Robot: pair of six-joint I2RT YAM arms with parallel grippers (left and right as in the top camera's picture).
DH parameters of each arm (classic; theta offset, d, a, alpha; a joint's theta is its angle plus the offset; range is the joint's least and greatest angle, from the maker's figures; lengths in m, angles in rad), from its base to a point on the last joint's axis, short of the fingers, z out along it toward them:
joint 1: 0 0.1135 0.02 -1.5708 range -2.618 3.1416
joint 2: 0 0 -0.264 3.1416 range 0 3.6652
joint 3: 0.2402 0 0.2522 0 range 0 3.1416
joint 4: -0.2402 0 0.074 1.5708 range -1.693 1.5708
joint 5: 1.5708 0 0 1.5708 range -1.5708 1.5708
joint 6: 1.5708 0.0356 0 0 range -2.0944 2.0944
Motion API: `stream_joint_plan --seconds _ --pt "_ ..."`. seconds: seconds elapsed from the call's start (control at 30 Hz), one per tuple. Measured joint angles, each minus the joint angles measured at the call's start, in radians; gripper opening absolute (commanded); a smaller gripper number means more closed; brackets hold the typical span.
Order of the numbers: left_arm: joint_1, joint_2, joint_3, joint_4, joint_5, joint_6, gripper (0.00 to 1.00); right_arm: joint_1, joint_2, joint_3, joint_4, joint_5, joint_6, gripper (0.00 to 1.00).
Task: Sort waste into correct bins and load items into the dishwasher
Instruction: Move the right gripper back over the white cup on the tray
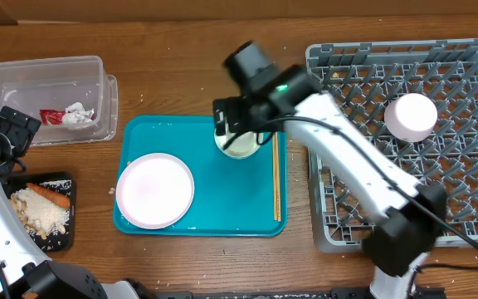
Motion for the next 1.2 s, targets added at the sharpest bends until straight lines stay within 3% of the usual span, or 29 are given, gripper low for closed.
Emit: stream_joint_plan --seconds 0.43,0.53,0.6,0.77,0.97,1.07,1.2 --pt "0.0 0.0 0.0 0.0 0.0 0.0 1.0 0.01 0.196 -0.003 0.105 0.099 0.043 1.0" --pt "0.0 0.0 0.0 0.0 0.0 0.0 1.0 0.009 0.211 -0.003 0.107 0.106 0.044 0.92" --pt "0.0 0.0 0.0 0.0 0.0 0.0 1.0 0.009 0.219 -0.003 0.107 0.113 0.045 0.81" --pt "0.0 0.0 0.0 0.0 0.0 0.0 1.0 0.009 0.232 -0.003 0.107 0.121 0.05 0.81" --pt "0.0 0.0 0.0 0.0 0.0 0.0 1.0 0.009 0.27 -0.005 0.106 0.123 0.051 0.73" --pt "0.0 0.0 0.0 0.0 0.0 0.0 1.0 0.01 0.271 -0.007 0.097 0.124 0.053 0.57" --pt "0.0 0.0 0.0 0.0 0.0 0.0 1.0 0.005 0.271 0.015 0.045 0.129 0.059 0.57"
